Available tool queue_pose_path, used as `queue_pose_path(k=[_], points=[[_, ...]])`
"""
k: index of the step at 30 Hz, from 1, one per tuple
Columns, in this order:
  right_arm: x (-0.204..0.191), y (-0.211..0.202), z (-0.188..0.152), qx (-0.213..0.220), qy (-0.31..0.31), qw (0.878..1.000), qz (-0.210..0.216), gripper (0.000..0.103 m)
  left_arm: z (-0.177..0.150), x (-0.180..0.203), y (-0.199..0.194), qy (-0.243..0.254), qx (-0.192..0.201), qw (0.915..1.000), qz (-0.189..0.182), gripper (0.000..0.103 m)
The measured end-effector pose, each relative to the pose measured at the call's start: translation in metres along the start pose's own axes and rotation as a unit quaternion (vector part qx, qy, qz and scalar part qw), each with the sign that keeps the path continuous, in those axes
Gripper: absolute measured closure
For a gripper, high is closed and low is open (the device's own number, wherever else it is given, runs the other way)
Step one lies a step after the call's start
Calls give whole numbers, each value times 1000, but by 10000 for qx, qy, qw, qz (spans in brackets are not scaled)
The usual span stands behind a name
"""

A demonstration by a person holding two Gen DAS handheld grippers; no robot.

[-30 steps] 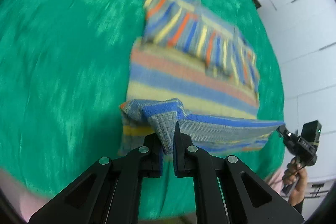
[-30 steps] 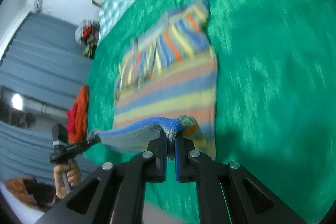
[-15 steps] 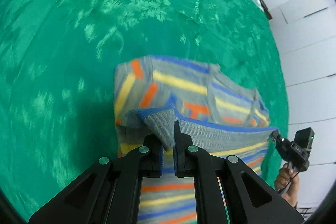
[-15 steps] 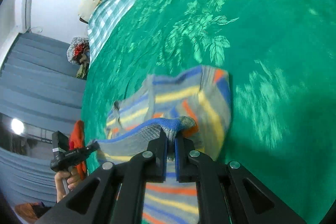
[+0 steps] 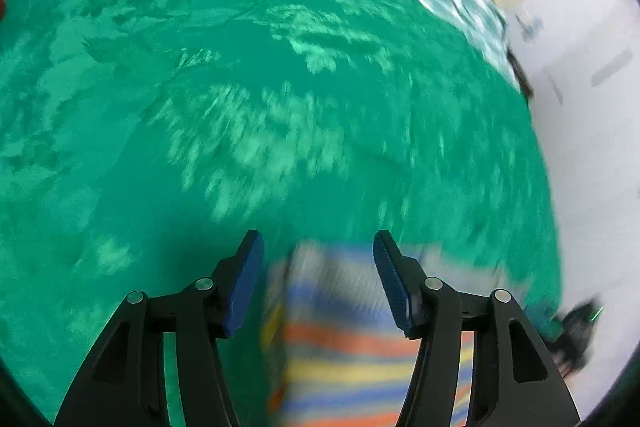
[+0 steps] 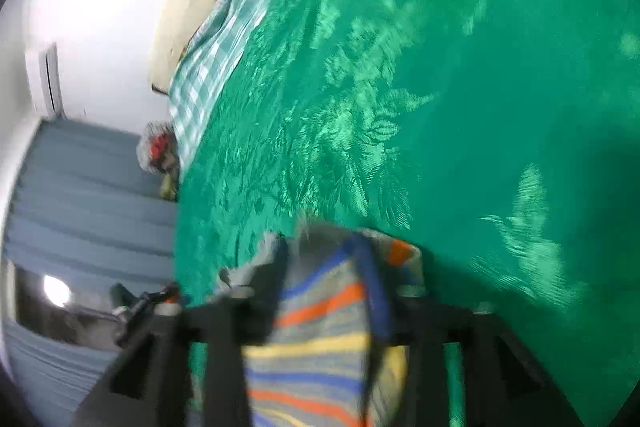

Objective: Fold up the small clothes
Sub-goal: 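Lift the hem with both grippers and fold it over onto the collar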

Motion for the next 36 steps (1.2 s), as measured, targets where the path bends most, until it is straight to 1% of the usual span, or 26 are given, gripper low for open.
queue_pose_path(k=[2,3,5,7,9,11,12,14,16,17,20,22,23,24,25,26,27,30,32,34,35,36], points=[[-11,-21,-6,33,-376,9992,-163,54,-39,-4,-15,418,-4,9991,78,41],[-16,-35,-15,-32,-635,9976,-268,54,-57,-7,-19,564,-36,9983,102,40],[-23,-51,-34,-217,-1079,9929,-449,54,-80,-13,-21,729,-148,9972,121,40],[-29,-57,-50,-402,-1521,9851,-700,54,-83,-17,-17,761,-200,9968,131,40],[-33,-55,-57,-509,-1851,9772,-901,54,-68,-19,-12,606,-148,9980,56,40],[-37,-52,-54,-445,-1990,9745,-935,54,-48,-14,-2,431,-172,9987,-194,40],[-43,-45,-48,-373,-2028,9744,-898,54,-39,-11,6,417,-204,9988,-155,40],[-49,-30,-35,-337,-2128,9715,-993,54,-27,-5,21,461,-345,9983,-48,44],[-48,-1,-17,-467,-2129,9697,-1107,55,-16,5,36,581,-452,9973,-9,47],[-47,11,-11,-533,-2133,9680,-1213,54,-12,12,39,704,-489,9963,-13,50],[-46,36,-2,-672,-2217,9628,-1393,54,-10,32,44,1182,-539,9915,39,52],[-43,51,-1,-777,-2348,9568,-1529,56,-12,38,48,1467,-585,9873,179,73],[-43,55,-1,-779,-2470,9525,-1602,62,-13,42,53,1654,-640,9837,279,98],[-45,57,-2,-777,-2558,9501,-1610,90,-15,47,56,1801,-642,9808,372,99],[-45,57,-2,-780,-2617,9476,-1655,103,-15,49,56,1953,-555,9780,490,99],[-45,56,-1,-729,-2649,9456,-1744,103,-14,52,52,2105,-419,9750,577,100],[-46,51,1,-618,-2675,9456,-1745,103,-12,54,46,2106,-305,9757,522,100],[-58,26,1,-275,-2725,9491,-1556,103,3,59,26,1971,96,9795,394,100],[-67,15,5,-86,-2805,9477,-1520,103,10,64,21,1981,295,9787,444,100],[-67,10,6,-47,-2799,9474,-1551,102,17,68,26,2028,478,9758,656,99],[-67,13,8,-52,-2750,9473,-1640,101,17,67,37,2017,441,9742,912,96],[-67,15,9,-24,-2746,9454,-1756,92,17,60,47,2006,288,9730,1106,92]])
Point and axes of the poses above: each gripper's, at about its wrist camera, not at the fingertips, and y roughly the way its jaws point, x to its right, z to its top, the point moved 6 cm from there along y, roughly the way its jaws point, and after that the axes turned 5 degrees about z, right-handed, at the moved point
